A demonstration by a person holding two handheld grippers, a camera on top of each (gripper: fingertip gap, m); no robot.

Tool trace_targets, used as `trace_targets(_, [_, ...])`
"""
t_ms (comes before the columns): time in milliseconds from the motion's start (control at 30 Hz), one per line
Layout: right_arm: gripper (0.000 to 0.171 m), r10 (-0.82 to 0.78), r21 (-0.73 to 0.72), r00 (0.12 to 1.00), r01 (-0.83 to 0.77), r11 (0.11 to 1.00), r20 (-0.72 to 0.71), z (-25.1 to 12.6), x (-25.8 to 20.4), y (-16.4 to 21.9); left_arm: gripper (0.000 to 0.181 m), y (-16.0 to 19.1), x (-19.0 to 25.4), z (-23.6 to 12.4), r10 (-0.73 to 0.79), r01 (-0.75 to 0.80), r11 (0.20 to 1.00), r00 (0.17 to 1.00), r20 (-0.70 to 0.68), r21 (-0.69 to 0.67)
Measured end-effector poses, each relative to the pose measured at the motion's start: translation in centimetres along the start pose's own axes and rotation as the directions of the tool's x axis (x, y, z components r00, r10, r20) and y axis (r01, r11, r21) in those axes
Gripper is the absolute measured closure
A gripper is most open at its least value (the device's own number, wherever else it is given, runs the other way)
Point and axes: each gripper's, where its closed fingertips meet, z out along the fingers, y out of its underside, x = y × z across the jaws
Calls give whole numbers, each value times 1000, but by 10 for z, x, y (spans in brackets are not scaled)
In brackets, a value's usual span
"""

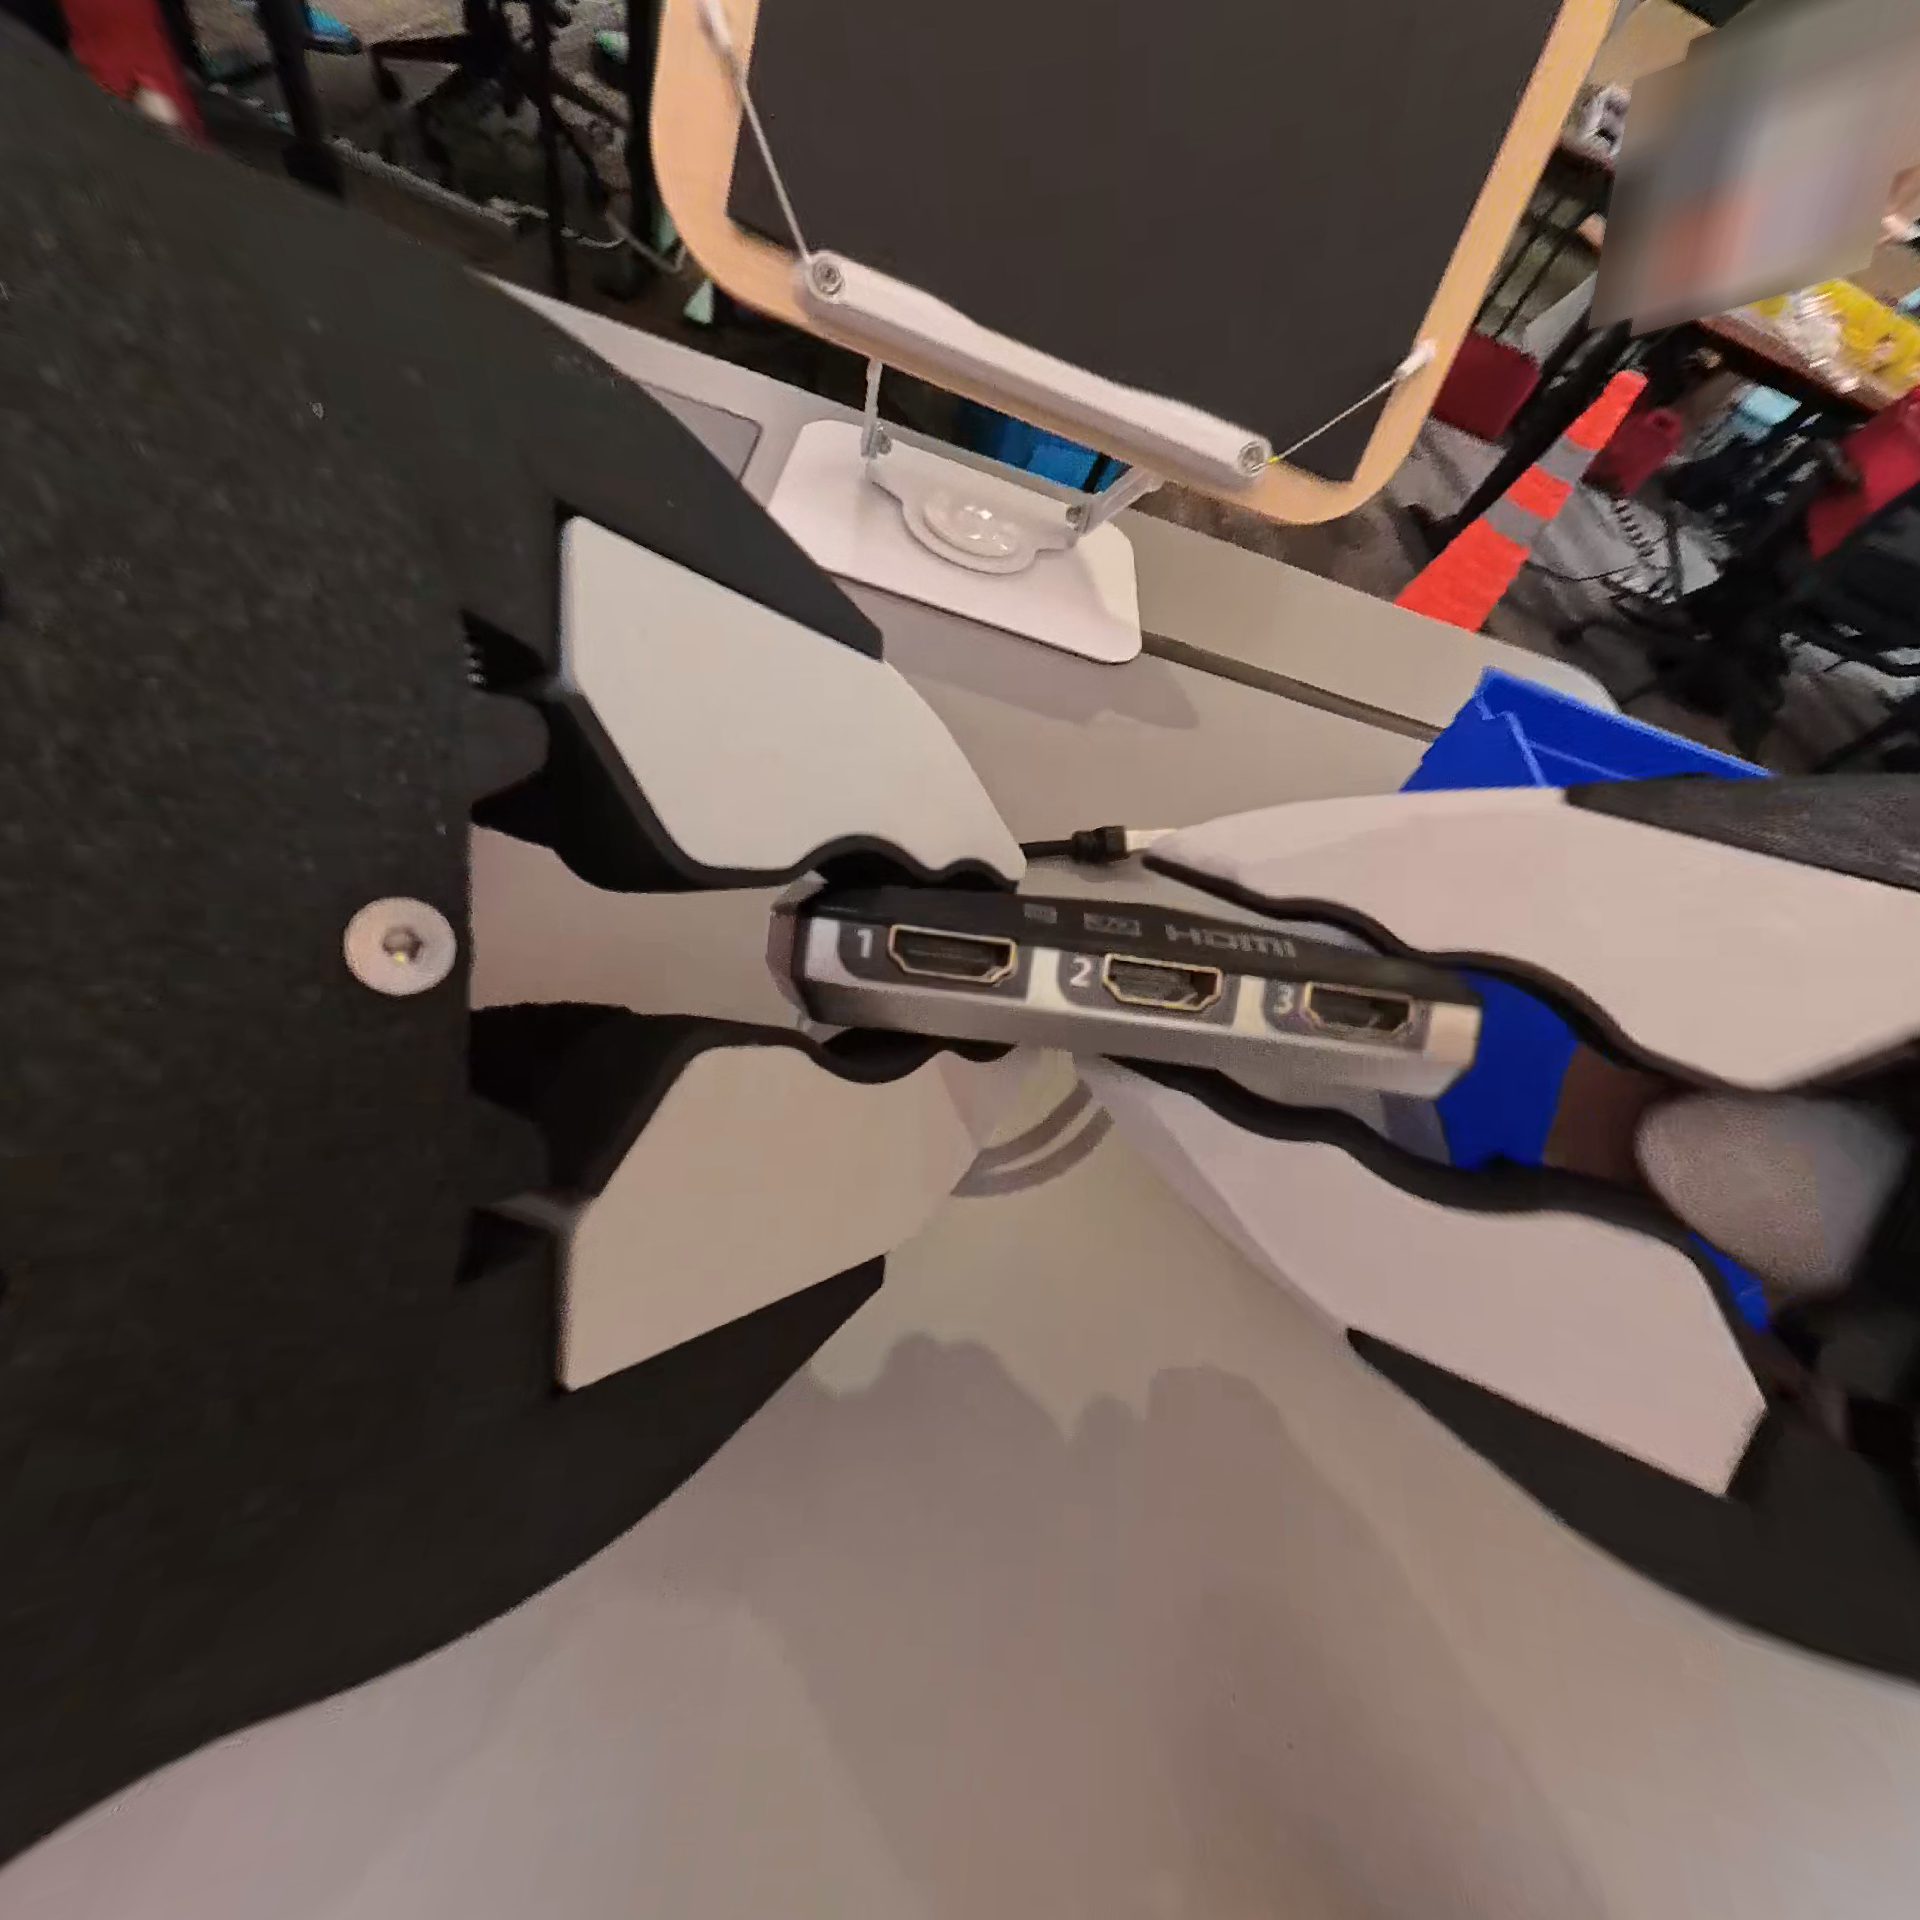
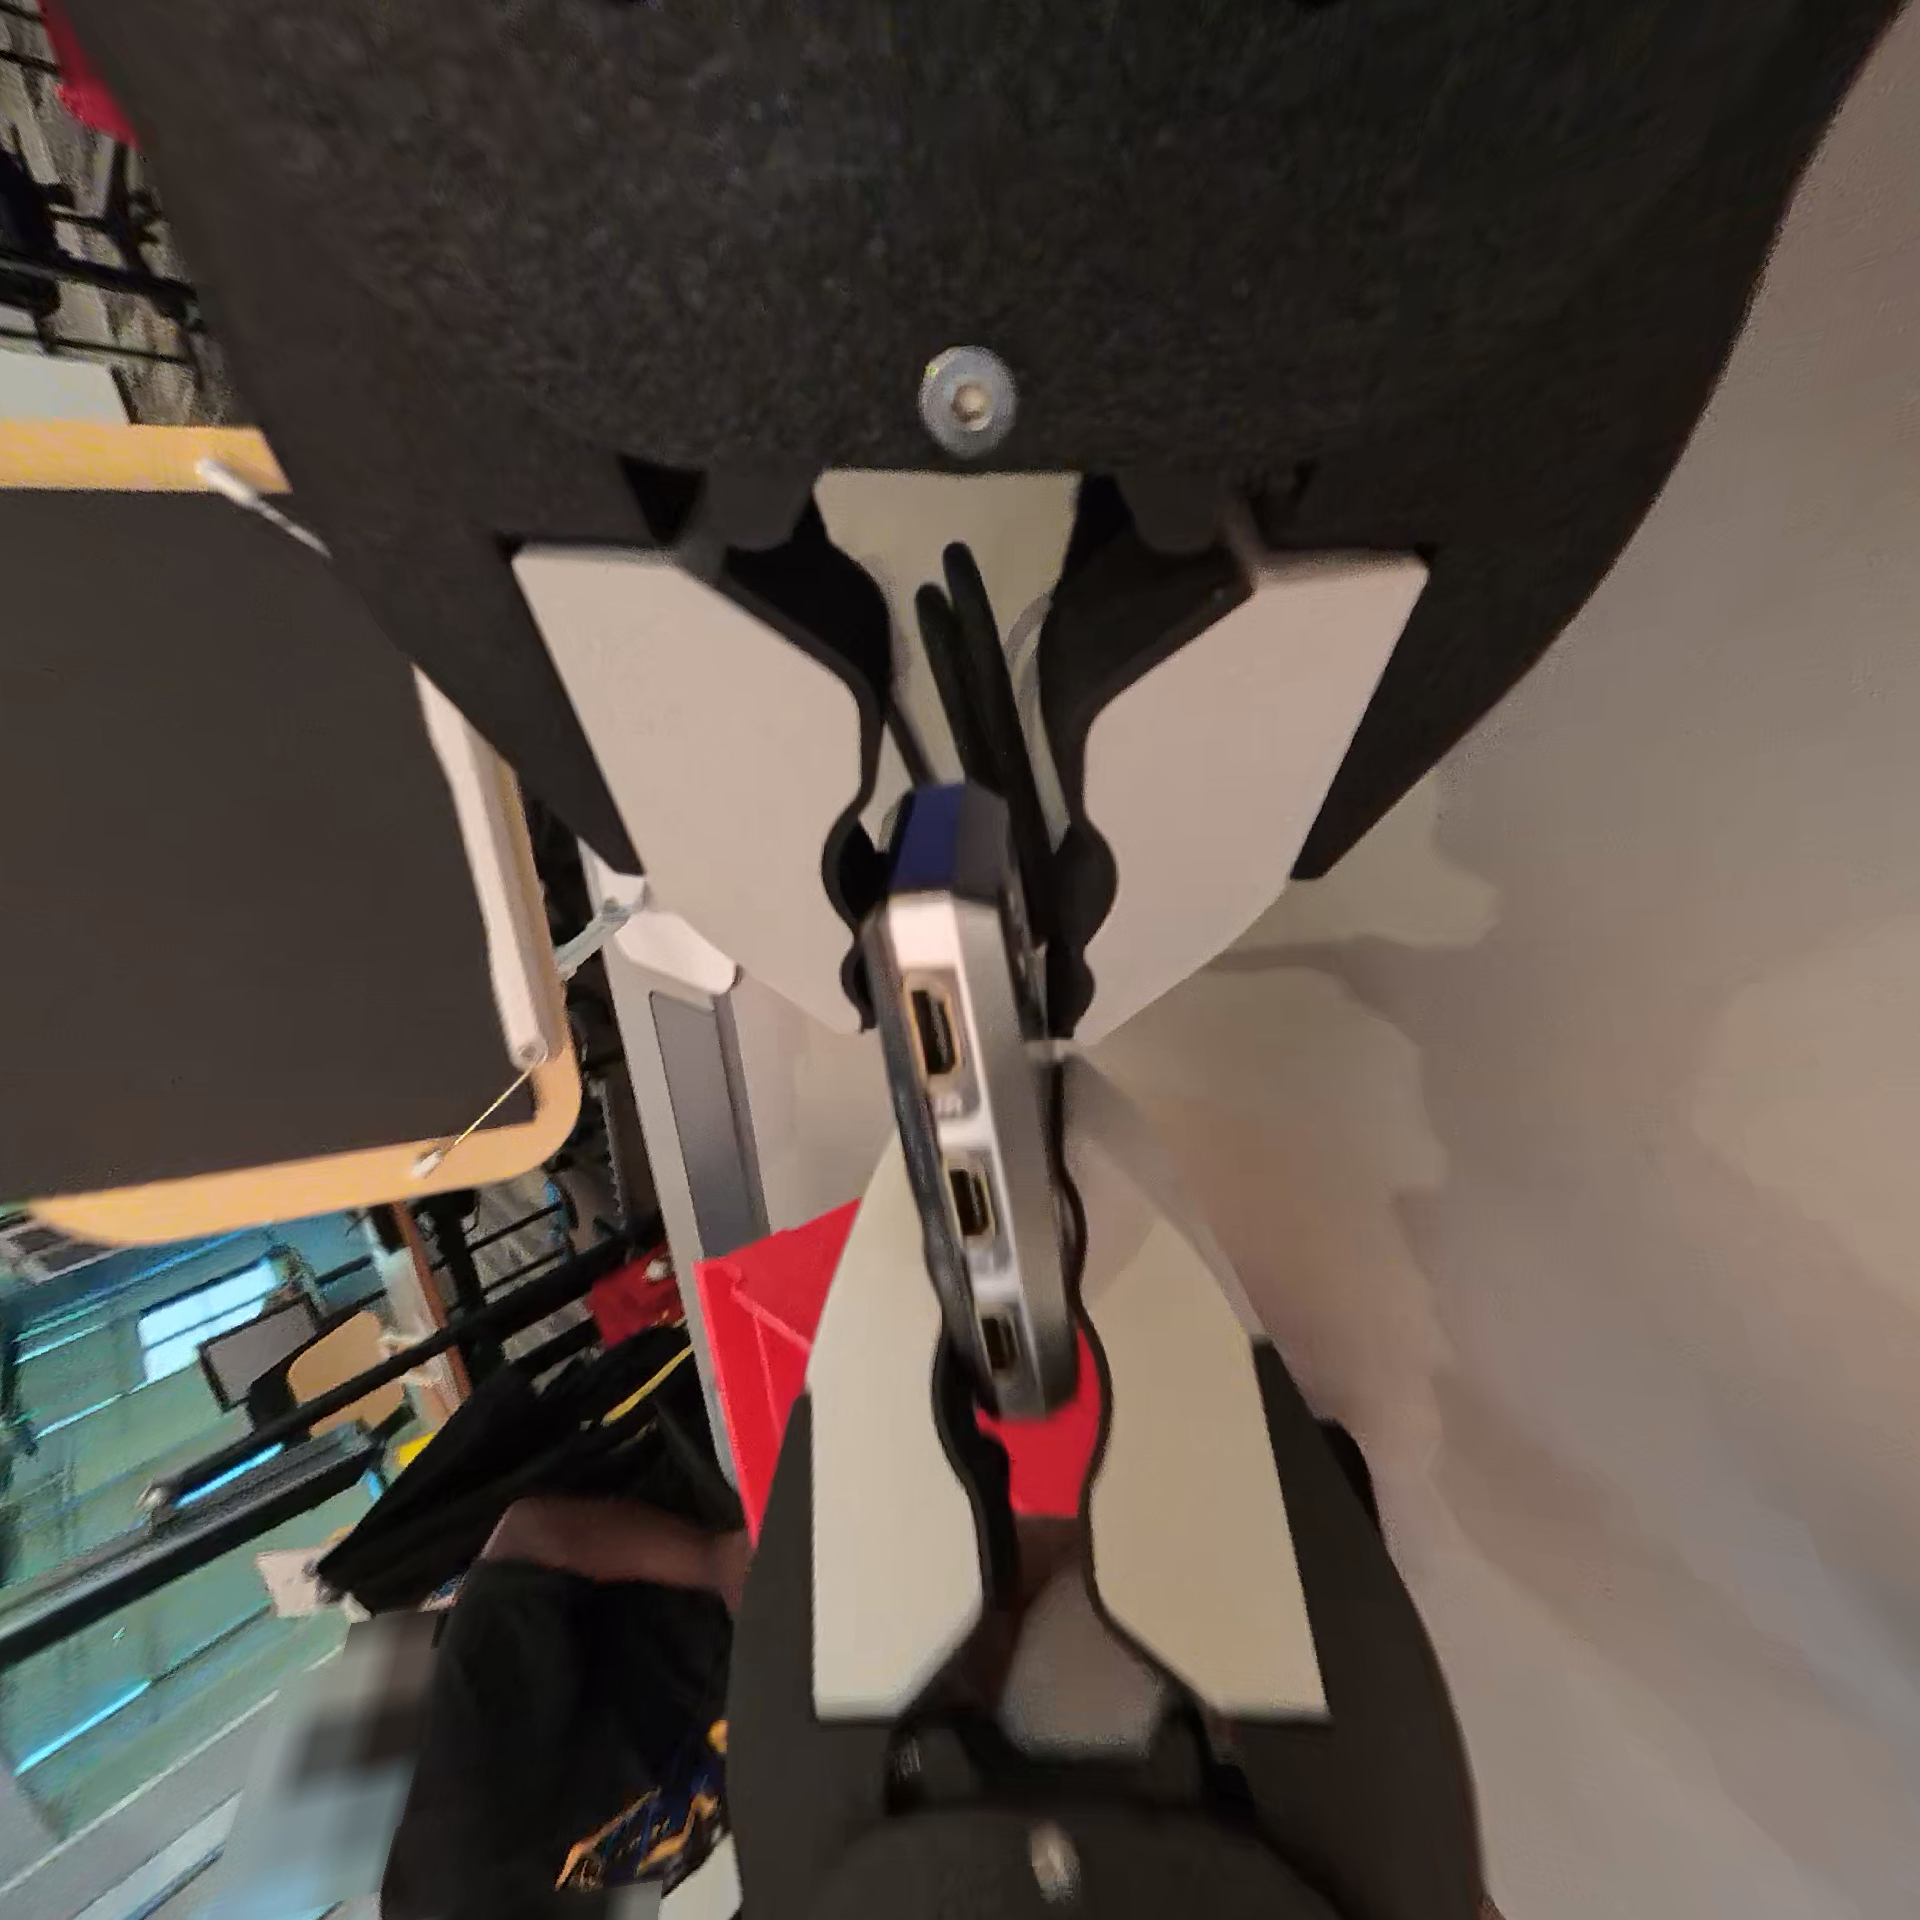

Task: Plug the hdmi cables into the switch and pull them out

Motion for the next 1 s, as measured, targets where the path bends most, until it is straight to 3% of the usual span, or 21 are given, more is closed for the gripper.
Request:
trace_targets(100, [125, 32, -78, 999, -29, 997, 35, 8, -7, 27, 160, -9, 0, -7, -14, 14, 996, 1000, -6, 88])
trace_targets(300, [147, 33, 105, 999, -29, 994, -35, -9, -4, -6, 160, -18, 4, -16, 44, -39, 980, 999, -19, 193])
trace_targets(467, [128, 52, 203, 999, -52, 978, 5, -16, -13, -22, 160, -10, 13, -16, 150, -143, 972, 988, -24, 184])
trace_targets(533, [133, 26, 194, 998, -37, 980, 62, -15, -22, -26, 160, -10, 16, -14, 177, -169, 968, 984, -26, 183])
trace_targets(600, [148, -64, 148, 998, 61, 987, 21, -12, -22, -23, 160, -9, 18, -12, 206, -196, 963, 978, -37, 184])
trace_targets(667, [148, -81, 116, 997, 79, 990, 12, -10, -18, -20, 160, -8, 13, -10, 222, -216, 960, 975, -17, 178])
trace_targets(767, [148, -76, 85, 997, 74, 994, 15, -9, -11, -17, 159, -8, 6, -8, 136, -129, 976, 990, -28, 178])
trace_targets(900, [148, -138, 62, 986, 144, 988, -91, -14, 10, -13, 137, 15, -18, -14, 2, -5, 1000, 991, 137, 22])
trace_targets(1000, [148, -144, 70, 982, 154, 986, -122, -19, 26, -9, 127, 28, -5, -32, -226, 229, 973, 959, 171, 3])
